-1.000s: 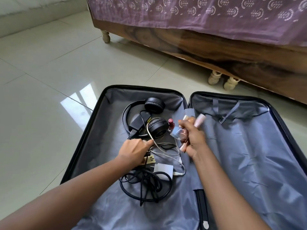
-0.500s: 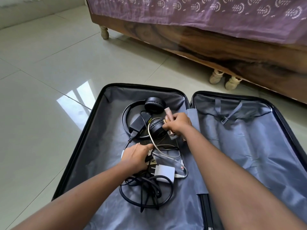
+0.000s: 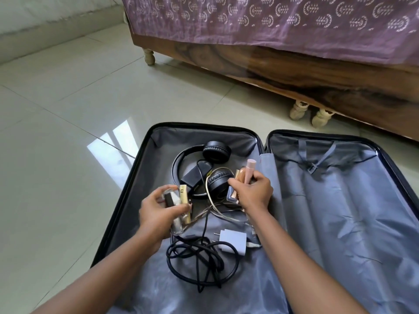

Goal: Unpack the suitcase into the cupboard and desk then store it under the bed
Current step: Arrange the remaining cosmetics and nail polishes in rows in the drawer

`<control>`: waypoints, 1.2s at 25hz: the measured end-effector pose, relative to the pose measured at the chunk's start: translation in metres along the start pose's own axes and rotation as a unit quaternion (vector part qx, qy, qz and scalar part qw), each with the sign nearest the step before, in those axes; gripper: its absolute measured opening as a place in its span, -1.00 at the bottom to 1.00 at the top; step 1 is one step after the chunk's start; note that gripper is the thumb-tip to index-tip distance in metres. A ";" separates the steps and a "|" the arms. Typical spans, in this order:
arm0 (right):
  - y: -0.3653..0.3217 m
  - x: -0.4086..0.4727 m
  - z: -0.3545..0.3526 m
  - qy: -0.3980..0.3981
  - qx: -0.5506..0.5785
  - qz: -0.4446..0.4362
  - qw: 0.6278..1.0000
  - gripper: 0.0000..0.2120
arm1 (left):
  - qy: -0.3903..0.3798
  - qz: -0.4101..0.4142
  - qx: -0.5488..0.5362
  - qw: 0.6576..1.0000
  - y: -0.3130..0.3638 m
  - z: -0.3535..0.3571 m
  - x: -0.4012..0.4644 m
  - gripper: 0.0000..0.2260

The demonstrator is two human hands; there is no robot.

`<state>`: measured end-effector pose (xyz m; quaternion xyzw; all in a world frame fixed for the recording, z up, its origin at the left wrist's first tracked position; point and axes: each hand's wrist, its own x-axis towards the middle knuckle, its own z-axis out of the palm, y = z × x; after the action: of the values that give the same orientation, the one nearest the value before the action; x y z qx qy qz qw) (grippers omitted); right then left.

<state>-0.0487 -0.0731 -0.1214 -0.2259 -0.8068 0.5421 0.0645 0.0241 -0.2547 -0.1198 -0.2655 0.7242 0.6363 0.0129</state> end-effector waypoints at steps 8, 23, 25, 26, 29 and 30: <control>-0.153 -0.026 -0.041 -0.082 0.387 0.072 0.916 -0.63 | -0.047 -0.013 -0.195 0.980 0.128 -0.045 -0.032 -0.57; -0.558 -0.375 -0.482 -0.078 0.454 0.002 0.888 -0.57 | -0.296 -0.042 -0.187 0.936 0.563 -0.200 -0.477 -0.20; -0.566 -0.437 -0.524 -0.037 0.459 -0.002 0.888 -0.63 | -0.313 -0.040 -0.201 0.927 0.569 -0.209 -0.537 -0.21; -0.563 -0.469 -0.541 -0.012 0.475 0.001 0.880 -0.67 | -0.326 -0.040 -0.203 0.922 0.565 -0.210 -0.563 -0.23; -0.541 -0.574 -0.587 0.103 0.517 -0.003 0.850 -0.73 | -0.427 -0.028 -0.212 0.878 0.553 -0.204 -0.636 -0.33; -0.537 -0.611 -0.601 0.140 0.506 -0.008 0.851 -0.76 | -0.468 -0.027 -0.209 0.858 0.550 -0.203 -0.659 -0.33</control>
<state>0.5464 0.0030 0.6932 -0.2294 -0.4045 0.8375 0.2869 0.4341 -0.1735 0.6568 0.0475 0.4751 0.8216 0.3114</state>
